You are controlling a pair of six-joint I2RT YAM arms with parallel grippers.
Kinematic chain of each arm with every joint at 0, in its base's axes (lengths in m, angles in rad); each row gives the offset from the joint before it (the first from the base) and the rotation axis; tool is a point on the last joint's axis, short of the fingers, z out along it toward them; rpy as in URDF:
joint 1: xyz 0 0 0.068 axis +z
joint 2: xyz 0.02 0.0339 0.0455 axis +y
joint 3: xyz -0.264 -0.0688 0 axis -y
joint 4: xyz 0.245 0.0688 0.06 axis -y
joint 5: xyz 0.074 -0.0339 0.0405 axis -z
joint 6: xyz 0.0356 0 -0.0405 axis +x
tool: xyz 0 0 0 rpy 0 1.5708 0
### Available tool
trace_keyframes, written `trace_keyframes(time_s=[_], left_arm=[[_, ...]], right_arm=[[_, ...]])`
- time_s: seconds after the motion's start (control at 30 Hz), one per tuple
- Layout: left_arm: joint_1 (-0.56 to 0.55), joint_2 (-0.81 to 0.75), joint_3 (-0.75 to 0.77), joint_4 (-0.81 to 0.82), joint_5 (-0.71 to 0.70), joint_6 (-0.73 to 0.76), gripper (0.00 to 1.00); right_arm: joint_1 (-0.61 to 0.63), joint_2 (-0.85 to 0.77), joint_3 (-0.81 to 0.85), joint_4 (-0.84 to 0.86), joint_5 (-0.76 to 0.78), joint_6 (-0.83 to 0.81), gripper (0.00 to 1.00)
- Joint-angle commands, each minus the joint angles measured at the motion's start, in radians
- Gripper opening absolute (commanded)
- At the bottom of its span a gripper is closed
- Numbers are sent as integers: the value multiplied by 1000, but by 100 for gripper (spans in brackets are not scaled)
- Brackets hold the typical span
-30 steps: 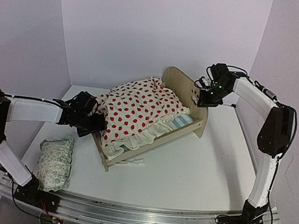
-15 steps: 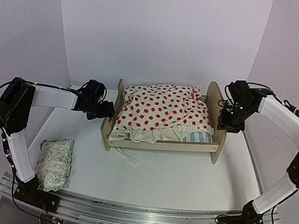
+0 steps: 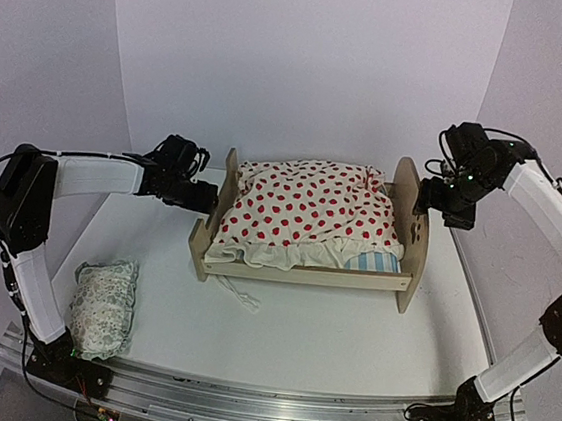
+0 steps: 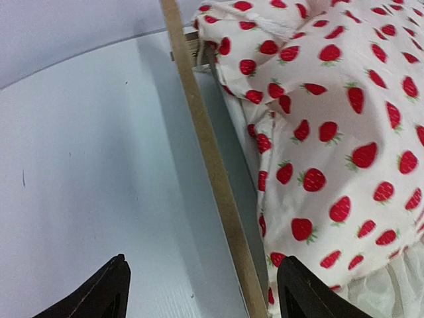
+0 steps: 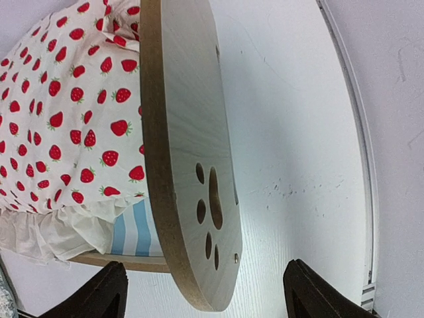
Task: Set up the pet bed
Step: Rotate the bed frame with half of the mattress attached at the center of the board.
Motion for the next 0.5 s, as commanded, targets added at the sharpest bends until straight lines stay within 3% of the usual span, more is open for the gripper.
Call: trace_keyframes(time_s=[0.0, 0.2, 0.47], left_arm=[[-9, -134, 93, -110, 135, 291, 77], [-133, -186, 120, -233, 265, 537, 78], [-196, -88, 168, -293, 362, 605, 74]], right_arm=[[-1, -10, 114, -91, 59, -28, 83], [-1, -49, 230, -115, -26, -36, 85], [-1, -97, 288, -117, -165, -7, 87]])
